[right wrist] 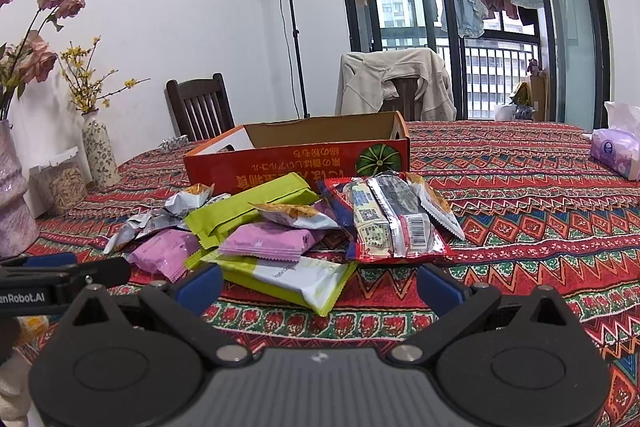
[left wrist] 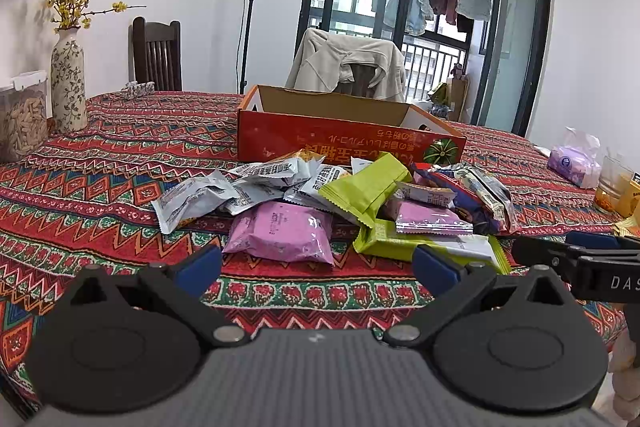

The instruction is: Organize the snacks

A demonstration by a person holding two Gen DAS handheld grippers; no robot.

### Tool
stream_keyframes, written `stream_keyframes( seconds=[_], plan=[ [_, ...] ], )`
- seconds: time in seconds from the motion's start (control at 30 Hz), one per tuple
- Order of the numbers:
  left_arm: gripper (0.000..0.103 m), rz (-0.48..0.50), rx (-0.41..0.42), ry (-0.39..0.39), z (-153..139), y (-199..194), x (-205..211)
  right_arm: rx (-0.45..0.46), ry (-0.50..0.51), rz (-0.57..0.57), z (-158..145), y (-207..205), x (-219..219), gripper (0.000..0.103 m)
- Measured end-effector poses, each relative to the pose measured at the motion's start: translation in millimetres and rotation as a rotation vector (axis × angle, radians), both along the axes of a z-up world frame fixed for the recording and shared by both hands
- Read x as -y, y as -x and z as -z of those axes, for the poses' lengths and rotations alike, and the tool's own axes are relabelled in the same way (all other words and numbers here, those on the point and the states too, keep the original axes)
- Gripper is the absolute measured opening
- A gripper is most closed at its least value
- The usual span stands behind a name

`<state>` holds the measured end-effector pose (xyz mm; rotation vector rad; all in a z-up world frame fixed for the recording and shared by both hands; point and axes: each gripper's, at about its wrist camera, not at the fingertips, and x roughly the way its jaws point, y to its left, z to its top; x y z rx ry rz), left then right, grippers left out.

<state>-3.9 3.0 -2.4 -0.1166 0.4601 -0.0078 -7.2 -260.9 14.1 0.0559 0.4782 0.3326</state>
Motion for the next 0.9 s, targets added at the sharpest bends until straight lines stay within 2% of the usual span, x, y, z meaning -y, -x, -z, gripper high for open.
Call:
stream_keyframes(
  seconds=[0.47,0.57,0.73,0.9],
  plan=[
    [0.103,-0.020,-0.007,0.009,3,-4,-6,-0.019,0.005,-0.040,6,-7,-7,0.103],
    [0.103,-0.021,-0.010,0.010,4,-5,-8,0.000,0.026,-0.056,6,-9,-13,0.100],
    [0.103,-0.030,-0.012,0.014,5,-5,-11,0.003,0.057,-0.099,7,-18,-21,0.088],
    [0.103,-0.041,-0.011,0.016,4,-3,-15,-0.011,0.133,-0.175,5,-38,-35,0.089]
  ],
)
